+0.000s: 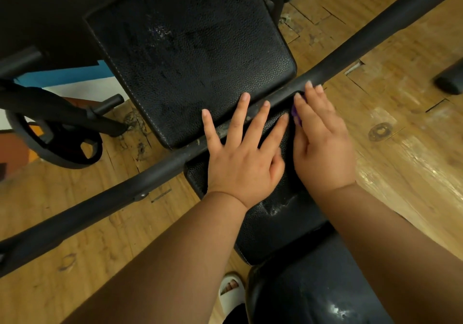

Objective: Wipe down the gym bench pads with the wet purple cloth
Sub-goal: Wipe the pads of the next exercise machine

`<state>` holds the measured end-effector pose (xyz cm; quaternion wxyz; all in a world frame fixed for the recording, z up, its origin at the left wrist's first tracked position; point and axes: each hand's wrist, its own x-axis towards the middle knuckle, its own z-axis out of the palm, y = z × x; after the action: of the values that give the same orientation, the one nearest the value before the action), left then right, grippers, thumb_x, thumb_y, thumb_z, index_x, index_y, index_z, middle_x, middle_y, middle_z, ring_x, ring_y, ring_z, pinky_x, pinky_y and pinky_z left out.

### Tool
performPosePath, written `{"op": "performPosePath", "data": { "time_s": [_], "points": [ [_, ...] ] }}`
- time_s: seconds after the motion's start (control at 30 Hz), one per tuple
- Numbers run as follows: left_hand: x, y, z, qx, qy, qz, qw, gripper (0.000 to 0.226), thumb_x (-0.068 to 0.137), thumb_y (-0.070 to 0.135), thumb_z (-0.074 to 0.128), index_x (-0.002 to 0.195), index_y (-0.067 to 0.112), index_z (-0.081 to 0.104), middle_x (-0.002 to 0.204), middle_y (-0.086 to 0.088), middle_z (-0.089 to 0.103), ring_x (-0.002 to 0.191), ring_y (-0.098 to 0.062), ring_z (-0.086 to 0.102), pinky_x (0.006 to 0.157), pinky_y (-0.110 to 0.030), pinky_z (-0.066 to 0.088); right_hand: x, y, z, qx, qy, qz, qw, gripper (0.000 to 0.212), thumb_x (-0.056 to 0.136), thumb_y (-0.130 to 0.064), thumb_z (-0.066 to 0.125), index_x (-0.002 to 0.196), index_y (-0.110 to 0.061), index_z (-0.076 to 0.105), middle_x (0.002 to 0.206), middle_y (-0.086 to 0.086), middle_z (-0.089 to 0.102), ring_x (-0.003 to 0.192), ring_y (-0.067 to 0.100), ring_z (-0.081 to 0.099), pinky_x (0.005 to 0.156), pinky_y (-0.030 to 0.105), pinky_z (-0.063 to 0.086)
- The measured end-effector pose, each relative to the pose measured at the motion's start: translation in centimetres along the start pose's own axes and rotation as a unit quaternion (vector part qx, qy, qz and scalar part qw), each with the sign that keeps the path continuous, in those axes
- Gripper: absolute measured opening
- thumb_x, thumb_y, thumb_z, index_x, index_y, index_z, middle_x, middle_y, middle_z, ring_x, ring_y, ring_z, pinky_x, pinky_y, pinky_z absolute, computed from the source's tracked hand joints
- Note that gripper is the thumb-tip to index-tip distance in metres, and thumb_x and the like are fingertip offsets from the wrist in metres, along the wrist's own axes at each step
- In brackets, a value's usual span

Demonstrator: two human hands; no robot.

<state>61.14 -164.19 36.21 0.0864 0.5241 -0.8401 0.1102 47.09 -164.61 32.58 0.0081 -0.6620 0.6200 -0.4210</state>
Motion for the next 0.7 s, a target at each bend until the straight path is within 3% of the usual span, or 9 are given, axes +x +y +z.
{"op": "performPosePath", "data": {
  "time_s": [0.07, 0.3, 0.5, 0.7],
  "points": [
    [0.1, 0.0, 0.0, 0.004, -0.006, -0.001, 1.0, 0.049, 0.09, 0.035, 0.046, 0.139, 0.031, 0.051, 0.15, -0.001, 0.043, 0.147, -0.032, 0.02, 0.107, -0.074, 0.004, 1.3, -0.1, 0.3, -0.001, 0.01, 0.002, 1.0, 0.035, 0.098, -0.006, 0.046, 0.13, 0.003, 0.056, 0.141, 0.022, 0.048, 0.135, 0.033, 0.041, 0.114, 0.036, 0.032],
    [0.0, 0.1, 0.1, 0.011, -0.006, 0.001, 1.0, 0.049, 0.092, 0.035, 0.046, 0.14, 0.032, 0.049, 0.149, 0.0, 0.044, 0.146, -0.033, 0.021, 0.108, -0.073, 0.003, -3.6, 0.2, -0.8, -0.015, -0.017, -0.009, 1.0, 0.037, 0.095, 0.0, 0.048, 0.131, 0.004, 0.055, 0.141, 0.024, 0.047, 0.135, 0.034, 0.041, 0.111, 0.047, 0.036],
    [0.1, 0.1, 0.0, 0.012, -0.009, -0.003, 1.0, 0.05, 0.089, 0.034, 0.046, 0.139, 0.032, 0.05, 0.149, 0.001, 0.045, 0.147, -0.031, 0.021, 0.108, -0.074, 0.004, 1.0, -0.2, 0.4, -0.002, 0.003, 0.003, 1.0, 0.036, 0.098, -0.005, 0.044, 0.131, 0.003, 0.055, 0.142, 0.022, 0.047, 0.135, 0.034, 0.042, 0.112, 0.043, 0.034],
    [0.1, 0.1, 0.3, 0.012, 0.008, 0.0, 1.0, 0.048, 0.091, 0.034, 0.047, 0.139, 0.032, 0.051, 0.147, 0.001, 0.047, 0.146, -0.031, 0.025, 0.107, -0.074, 0.005, -5.3, -0.3, -1.3, 0.009, -0.043, -0.005, 0.999, 0.04, 0.093, 0.002, 0.052, 0.133, 0.002, 0.053, 0.144, 0.019, 0.044, 0.138, 0.031, 0.038, 0.113, 0.045, 0.033]
  ]
}}
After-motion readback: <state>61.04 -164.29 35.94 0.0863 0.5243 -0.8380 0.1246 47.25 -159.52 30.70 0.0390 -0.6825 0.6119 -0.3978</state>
